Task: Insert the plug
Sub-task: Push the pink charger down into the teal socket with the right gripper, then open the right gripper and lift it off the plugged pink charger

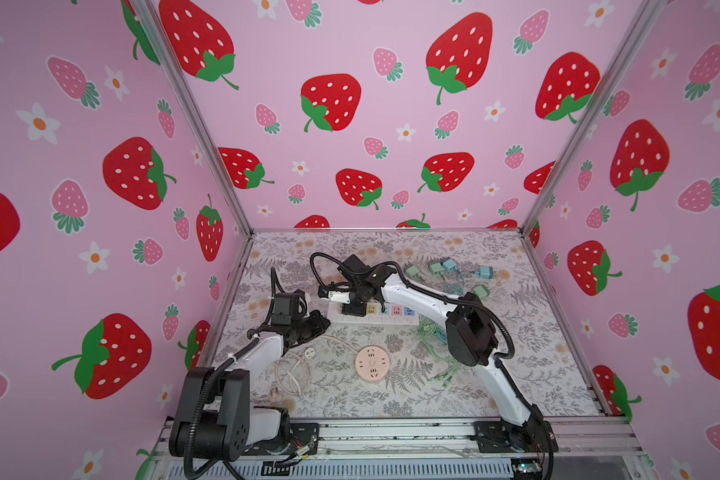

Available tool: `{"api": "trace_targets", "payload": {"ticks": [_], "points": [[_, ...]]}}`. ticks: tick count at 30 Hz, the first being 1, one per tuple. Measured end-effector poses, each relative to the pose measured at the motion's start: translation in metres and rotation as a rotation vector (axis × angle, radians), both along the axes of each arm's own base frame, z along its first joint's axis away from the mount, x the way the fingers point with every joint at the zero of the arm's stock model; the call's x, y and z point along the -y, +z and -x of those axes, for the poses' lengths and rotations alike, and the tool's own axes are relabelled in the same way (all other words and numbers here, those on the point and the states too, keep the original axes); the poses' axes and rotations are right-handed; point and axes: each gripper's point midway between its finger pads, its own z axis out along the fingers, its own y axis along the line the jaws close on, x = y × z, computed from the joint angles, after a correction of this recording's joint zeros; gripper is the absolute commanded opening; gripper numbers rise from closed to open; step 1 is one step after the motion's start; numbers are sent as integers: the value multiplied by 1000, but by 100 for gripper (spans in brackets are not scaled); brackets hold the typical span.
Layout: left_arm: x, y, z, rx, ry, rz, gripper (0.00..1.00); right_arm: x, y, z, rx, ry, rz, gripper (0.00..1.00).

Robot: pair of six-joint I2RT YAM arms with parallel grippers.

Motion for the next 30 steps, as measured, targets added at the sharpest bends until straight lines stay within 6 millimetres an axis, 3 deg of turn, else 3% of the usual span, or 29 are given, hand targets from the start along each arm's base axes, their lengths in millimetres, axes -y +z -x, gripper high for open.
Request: {"api": "trace_targets", "payload": {"ticks": [5,14,20,23,30], "points": [[0,8,1,11,2,0,17,11,5,7,-55,-3,-13,59],[-1,24,-5,39,5,-3,21,41,40,24,-68,-10,-65,62],[0,37,-14,68,4,-1,21,58,30,31,-75,-31,-99,58],[0,39,-15,71,5,-2,21,54,26,28,-66,-38,-126,58],[-3,34,-12,46,16,-17,20,28,34,12,-26,-34,-232,57]]}}
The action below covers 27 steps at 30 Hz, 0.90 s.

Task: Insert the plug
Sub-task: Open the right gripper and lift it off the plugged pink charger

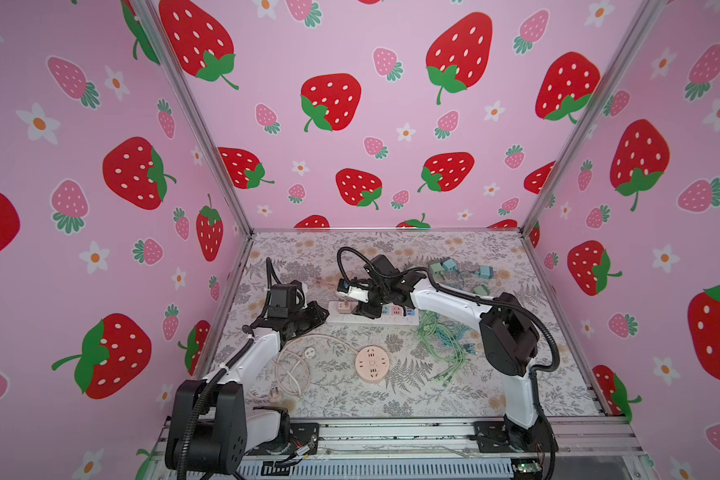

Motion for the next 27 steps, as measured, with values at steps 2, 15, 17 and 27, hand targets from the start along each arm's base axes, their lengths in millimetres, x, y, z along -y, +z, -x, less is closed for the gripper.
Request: {"api": "trace_targets", "payload": {"ticks": [2,15,17,27], "points": [[-1,0,0,0,2,-3,19,-7,-1,-4,-3,4,-20,56],[0,-27,-10,-44,4,-10,18,-25,-12,-8,-44,35,-60,48],[-1,-33,-10,-57,4,-11,18,-26,-15,-10,-50,32,-60,46],[-3,-46,-13,-79,5,-35,18,-25,-20,-16,-81,24,-69,42]]}}
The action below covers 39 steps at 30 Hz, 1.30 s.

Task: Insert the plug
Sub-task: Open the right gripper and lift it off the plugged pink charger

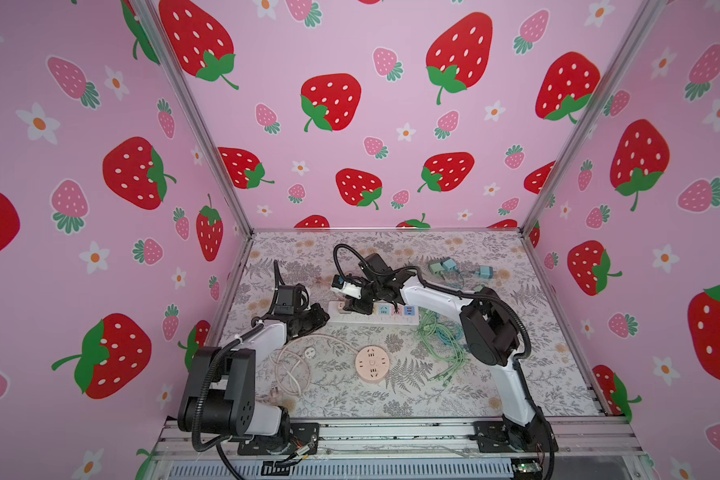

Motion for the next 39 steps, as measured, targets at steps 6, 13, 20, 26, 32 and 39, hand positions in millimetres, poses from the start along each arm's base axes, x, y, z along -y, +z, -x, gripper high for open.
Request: {"api": "trace_targets", "payload": {"ticks": [6,13,20,26,32,39], "points": [[0,-7,-1,-18,-2,-6,18,-2,-1,1,-12,9,-7,35],[-1,-8,-6,-18,2,-14,18,0,-3,-1,-27,13,-10,23],[-2,-8,-8,-17,5,-18,18,1,-6,-2,-37,15,-20,13],[-2,-8,-8,-17,5,-18,18,1,-8,-3,-33,18,-32,10],[-2,-8,-8,-18,5,-19,18,2,-9,-4,-17,21,-28,10],[-5,6,-7,-8,16,-32,20,4,-9,-4,3,19,-32,15]]}}
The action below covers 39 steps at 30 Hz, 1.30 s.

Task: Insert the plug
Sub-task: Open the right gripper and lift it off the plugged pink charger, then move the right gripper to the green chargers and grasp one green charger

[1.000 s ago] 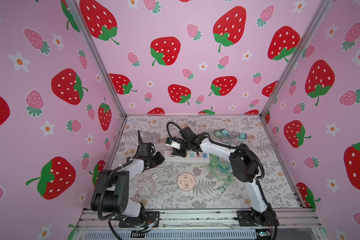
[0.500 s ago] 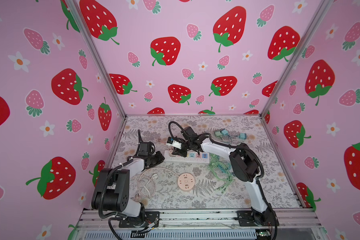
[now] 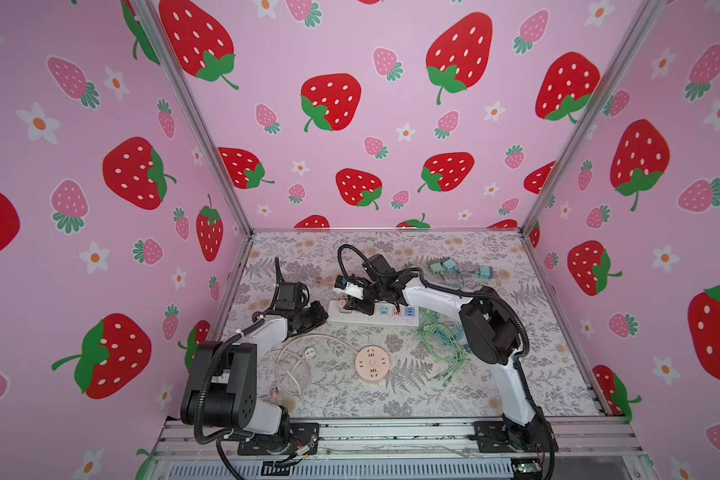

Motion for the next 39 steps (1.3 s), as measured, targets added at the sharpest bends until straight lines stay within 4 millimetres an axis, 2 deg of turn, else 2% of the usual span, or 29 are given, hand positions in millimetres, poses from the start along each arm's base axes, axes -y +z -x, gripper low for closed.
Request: {"api": "trace_targets", "payload": {"ticks": [3,7,11,15,20,23,26,28,31,37,39], "points": [[-2,13,0,25,7,-7,22,0,1,0,4,-2,-2,20],[-4,30,1,62,13,-11,23,0,3,1,-1,-11,-2,34],[-5,37,5,72,16,-11,23,2,2,2,-17,-25,10,49],[-7,41,9,72,20,-17,24,6,4,1,-38,-45,16,57],[-10,44,11,74,27,-19,25,12,30,2,-26,-52,-16,60],[-11,45,13,73,29,-19,28,24,50,7,-12,-59,-37,63],[-11,48,15,75,31,-18,32,41,63,9,1,-83,-50,73],[-12,52,16,84,32,-17,34,55,65,1,14,-128,-42,75],[-11,59,16,104,31,-14,37,78,63,-24,33,-219,-21,76],[-9,75,19,152,23,0,43,131,56,-86,74,-465,35,77],[-8,82,21,168,18,6,49,147,52,-107,89,-548,60,77]]}}
